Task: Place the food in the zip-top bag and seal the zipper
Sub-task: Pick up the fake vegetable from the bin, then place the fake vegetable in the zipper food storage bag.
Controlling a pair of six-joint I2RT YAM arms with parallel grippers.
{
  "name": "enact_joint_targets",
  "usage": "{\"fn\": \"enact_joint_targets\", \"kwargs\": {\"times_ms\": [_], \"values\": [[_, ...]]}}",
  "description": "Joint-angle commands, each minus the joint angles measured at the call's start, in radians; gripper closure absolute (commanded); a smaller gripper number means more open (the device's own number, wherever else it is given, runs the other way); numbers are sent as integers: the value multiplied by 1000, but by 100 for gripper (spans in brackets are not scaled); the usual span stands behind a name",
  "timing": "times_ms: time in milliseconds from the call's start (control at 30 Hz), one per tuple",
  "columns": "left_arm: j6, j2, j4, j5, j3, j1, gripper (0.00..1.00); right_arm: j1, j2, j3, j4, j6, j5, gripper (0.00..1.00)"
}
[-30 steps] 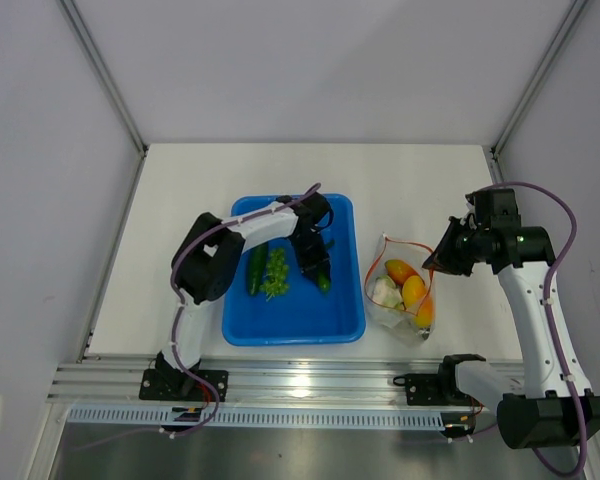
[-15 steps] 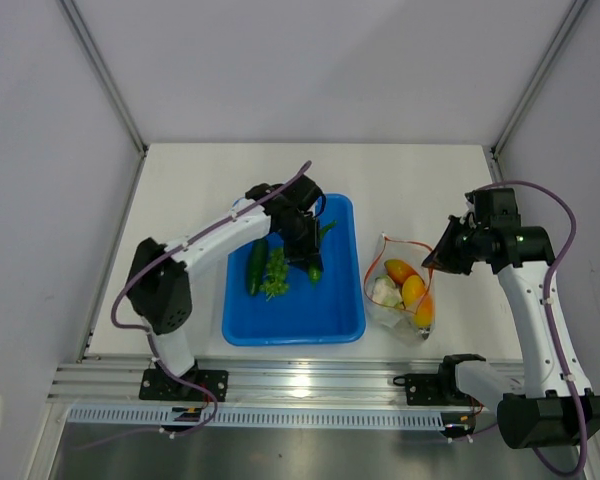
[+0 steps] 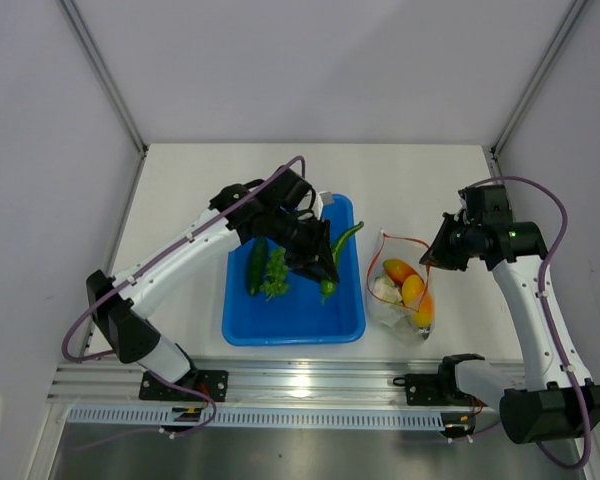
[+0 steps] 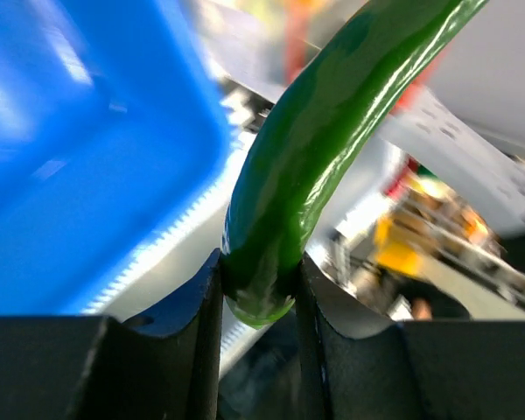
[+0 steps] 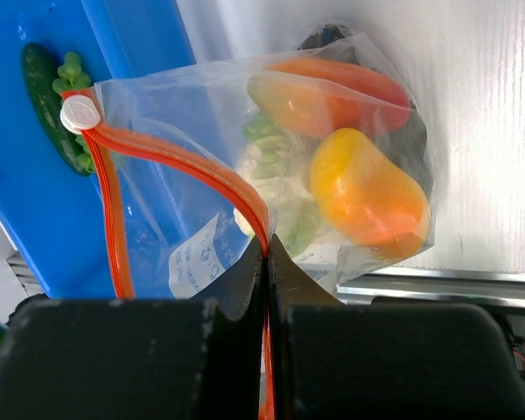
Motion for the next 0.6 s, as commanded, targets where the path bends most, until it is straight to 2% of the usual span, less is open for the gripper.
{"fn": "enact_joint_targets", "kwargs": {"times_ms": [0,67,233,333,367,467,567], "values": [[-96,-30,101,231,5,-36,99,21,17,24,37,-18,43,100],[-110,-16,159,259,17,-50,99,34,20,24,41,-13,43,100],[-170,-1,351,193,2,-63,99,55,20,28,41,2,18,100],[-243,34,603,232,-29,-63,99,55,18,46,29,-2,12,100],[-297,51,639,278,-30,-66,100,57,20,53,23,-5,14,100],[-404,123,710,373,-14,-81,99,55,21,76,5,-18,30,100],[-449,183,675,446,14,-104,99,57,9,79,11,-19,29,100]]}}
